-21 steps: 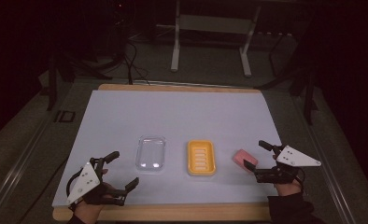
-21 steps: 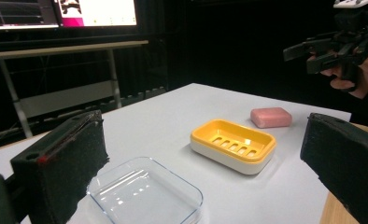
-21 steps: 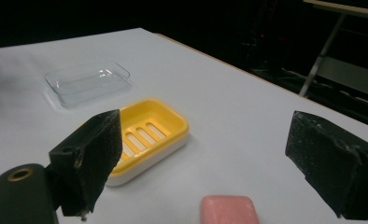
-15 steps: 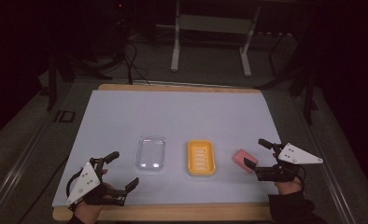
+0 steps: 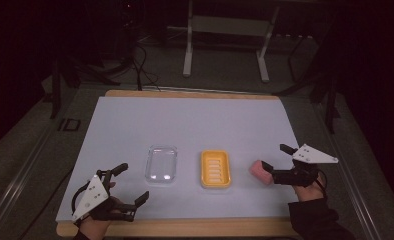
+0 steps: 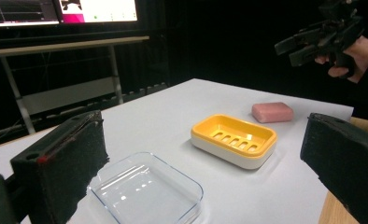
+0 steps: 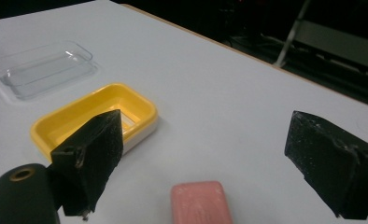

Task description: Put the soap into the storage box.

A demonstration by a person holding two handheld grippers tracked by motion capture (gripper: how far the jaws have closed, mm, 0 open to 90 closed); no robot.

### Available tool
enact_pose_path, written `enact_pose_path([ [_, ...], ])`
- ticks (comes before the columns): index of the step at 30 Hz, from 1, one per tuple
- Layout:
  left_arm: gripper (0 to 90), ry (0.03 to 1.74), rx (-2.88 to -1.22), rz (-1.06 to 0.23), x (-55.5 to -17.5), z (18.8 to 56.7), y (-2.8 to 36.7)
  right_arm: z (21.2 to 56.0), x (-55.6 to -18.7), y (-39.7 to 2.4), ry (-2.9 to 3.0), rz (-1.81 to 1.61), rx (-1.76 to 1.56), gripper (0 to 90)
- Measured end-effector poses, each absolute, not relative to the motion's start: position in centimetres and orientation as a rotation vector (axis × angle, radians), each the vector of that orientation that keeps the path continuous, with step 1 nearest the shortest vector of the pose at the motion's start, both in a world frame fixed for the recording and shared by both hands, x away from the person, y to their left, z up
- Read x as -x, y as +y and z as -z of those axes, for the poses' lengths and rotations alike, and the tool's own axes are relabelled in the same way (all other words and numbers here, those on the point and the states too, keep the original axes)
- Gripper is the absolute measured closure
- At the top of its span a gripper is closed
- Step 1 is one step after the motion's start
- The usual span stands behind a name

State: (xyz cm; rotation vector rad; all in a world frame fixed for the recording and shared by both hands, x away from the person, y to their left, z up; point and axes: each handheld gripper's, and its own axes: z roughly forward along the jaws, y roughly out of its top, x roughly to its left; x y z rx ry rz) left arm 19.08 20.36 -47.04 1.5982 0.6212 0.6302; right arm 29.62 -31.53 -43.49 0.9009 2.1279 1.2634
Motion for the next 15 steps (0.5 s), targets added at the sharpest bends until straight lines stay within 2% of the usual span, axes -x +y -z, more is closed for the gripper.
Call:
enact_pose_path([
  [15, 0.7, 0.627, -1.618, -0.629, -19.1, 47.1, 20.2, 44.7, -31.6, -33.9, 2.075, -1.040, -1.204, 13.6],
])
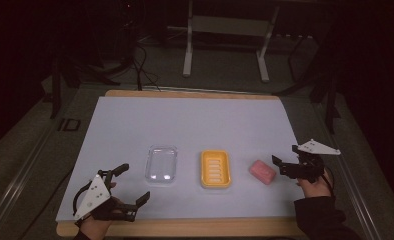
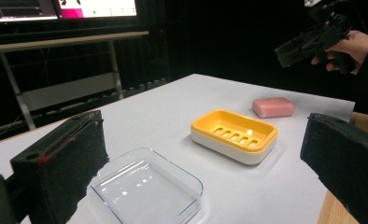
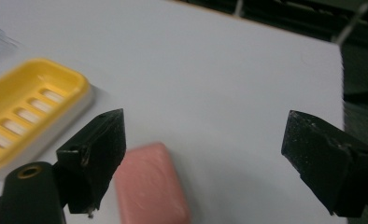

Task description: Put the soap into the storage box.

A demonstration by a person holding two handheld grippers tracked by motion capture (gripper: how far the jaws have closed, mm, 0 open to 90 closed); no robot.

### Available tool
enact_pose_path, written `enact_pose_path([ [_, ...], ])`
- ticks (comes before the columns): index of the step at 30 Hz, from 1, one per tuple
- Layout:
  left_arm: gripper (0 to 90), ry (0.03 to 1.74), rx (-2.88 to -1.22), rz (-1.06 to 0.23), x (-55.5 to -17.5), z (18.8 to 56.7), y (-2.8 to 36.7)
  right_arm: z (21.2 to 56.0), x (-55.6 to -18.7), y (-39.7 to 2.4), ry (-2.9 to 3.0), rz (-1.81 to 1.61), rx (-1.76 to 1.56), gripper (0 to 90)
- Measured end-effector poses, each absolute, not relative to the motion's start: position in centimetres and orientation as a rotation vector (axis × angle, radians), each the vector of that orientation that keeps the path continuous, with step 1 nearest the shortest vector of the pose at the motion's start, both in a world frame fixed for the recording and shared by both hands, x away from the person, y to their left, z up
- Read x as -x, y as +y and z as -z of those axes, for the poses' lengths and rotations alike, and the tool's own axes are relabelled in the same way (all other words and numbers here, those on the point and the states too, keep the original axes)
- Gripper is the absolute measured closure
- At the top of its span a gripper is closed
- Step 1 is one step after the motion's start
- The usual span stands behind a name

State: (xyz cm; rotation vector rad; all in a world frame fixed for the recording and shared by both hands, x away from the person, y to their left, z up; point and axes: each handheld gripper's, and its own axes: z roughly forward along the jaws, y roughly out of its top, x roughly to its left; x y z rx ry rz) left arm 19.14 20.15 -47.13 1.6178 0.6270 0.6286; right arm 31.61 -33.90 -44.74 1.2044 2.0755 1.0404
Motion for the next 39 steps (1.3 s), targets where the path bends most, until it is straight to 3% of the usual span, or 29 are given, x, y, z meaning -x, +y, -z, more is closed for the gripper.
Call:
enact_pose_path([
  [8, 0.7, 0.630, -1.627, -0.619, -19.2, 47.2, 20.0, 44.7, -32.4, -35.1, 2.082, -0.906, -1.496, 13.7],
  [17, 0.7, 0.630, -1.637, -0.622, -19.2, 47.2, 20.0, 45.3, -33.2, -35.3, 2.201, -0.682, -1.551, 14.1],
  [27, 0.7, 0.630, -1.640, -0.621, -19.2, 47.2, 19.9, 45.8, -33.4, -35.7, 2.314, -0.530, -1.594, 20.7],
  [39, 0.7, 0.629, -1.646, -0.617, -19.2, 47.3, 19.7, 46.5, -33.4, -35.7, 2.618, -0.148, -1.613, 18.6],
])
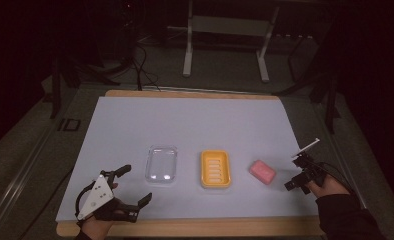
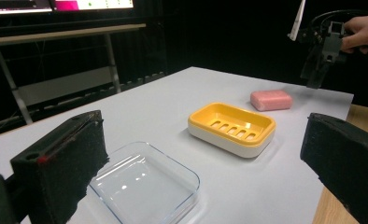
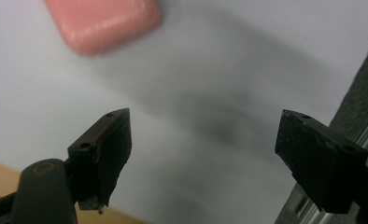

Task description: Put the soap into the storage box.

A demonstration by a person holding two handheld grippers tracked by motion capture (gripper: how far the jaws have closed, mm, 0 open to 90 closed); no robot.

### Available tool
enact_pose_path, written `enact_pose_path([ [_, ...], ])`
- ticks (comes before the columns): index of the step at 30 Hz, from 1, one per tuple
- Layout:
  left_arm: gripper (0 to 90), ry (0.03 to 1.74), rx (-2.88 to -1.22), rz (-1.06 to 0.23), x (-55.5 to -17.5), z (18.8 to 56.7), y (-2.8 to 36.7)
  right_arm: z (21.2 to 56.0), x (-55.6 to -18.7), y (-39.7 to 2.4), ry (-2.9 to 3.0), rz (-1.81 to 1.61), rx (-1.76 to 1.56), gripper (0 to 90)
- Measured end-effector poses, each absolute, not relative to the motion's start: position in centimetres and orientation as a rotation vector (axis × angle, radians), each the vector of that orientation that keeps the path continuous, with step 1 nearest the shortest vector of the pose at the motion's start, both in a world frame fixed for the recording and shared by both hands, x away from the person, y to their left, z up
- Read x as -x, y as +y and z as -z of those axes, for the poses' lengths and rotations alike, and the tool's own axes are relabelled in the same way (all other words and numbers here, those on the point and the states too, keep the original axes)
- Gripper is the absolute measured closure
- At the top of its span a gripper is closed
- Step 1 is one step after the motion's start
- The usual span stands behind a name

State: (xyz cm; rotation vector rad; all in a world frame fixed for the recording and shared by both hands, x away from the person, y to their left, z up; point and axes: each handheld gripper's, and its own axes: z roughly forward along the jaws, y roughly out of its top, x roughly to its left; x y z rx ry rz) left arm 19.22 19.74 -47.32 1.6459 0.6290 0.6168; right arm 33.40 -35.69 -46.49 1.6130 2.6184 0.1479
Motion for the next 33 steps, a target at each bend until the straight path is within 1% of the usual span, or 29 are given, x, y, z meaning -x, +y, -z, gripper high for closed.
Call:
enact_pose_path([
  [7, 0.7, 0.630, -1.650, -0.614, -19.2, 47.4, 19.7, 46.7, -33.4, -35.8, 2.731, -0.014, -1.623, 19.9],
  [14, 0.7, 0.629, -1.649, -0.610, -19.2, 47.4, 19.7, 47.4, -32.5, -34.6, 2.946, 0.168, -1.423, 19.5],
  [33, 0.7, 0.623, -1.646, -0.600, -19.2, 47.4, 19.7, 47.4, -31.1, -32.0, 3.138, 0.057, -1.143, 19.4],
])
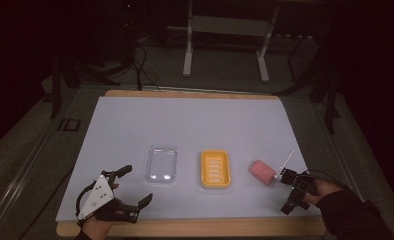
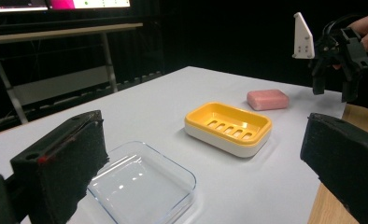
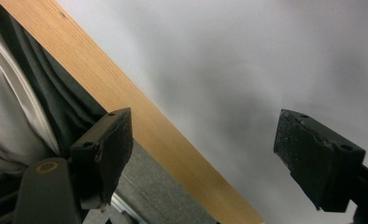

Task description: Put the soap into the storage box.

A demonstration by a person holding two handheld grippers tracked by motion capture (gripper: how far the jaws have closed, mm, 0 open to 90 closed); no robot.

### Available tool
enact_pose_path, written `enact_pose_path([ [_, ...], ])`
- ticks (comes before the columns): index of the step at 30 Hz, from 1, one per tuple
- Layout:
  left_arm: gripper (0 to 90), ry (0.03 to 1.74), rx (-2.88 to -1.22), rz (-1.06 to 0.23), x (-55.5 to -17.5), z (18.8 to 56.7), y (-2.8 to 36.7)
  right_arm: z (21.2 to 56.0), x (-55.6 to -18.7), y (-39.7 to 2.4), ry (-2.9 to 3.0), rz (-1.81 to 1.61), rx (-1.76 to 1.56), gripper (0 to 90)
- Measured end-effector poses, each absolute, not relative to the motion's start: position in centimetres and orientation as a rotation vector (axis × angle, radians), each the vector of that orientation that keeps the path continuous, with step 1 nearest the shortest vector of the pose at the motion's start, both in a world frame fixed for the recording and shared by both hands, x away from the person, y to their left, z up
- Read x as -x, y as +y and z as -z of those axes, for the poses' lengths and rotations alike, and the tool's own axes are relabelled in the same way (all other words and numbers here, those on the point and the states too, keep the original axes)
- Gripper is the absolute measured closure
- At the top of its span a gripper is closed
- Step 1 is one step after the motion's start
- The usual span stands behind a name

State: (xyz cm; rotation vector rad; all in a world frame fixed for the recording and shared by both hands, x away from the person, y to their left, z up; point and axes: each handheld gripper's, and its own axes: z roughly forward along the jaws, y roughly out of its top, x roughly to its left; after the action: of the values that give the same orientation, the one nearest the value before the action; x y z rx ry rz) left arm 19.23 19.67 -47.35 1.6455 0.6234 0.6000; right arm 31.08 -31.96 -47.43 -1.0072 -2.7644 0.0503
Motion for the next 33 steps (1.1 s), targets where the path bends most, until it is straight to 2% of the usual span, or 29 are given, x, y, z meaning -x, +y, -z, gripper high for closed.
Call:
enact_pose_path([
  [18, 0.6, 0.619, -1.646, -0.589, -19.3, 47.4, 19.6, 45.2, -32.7, -30.3, -2.980, 0.194, 0.892, 21.2],
  [33, 0.7, 0.613, -1.651, -0.583, -19.3, 47.4, 19.6, 45.0, -34.6, -29.3, -3.060, 0.353, 0.845, 20.1],
])
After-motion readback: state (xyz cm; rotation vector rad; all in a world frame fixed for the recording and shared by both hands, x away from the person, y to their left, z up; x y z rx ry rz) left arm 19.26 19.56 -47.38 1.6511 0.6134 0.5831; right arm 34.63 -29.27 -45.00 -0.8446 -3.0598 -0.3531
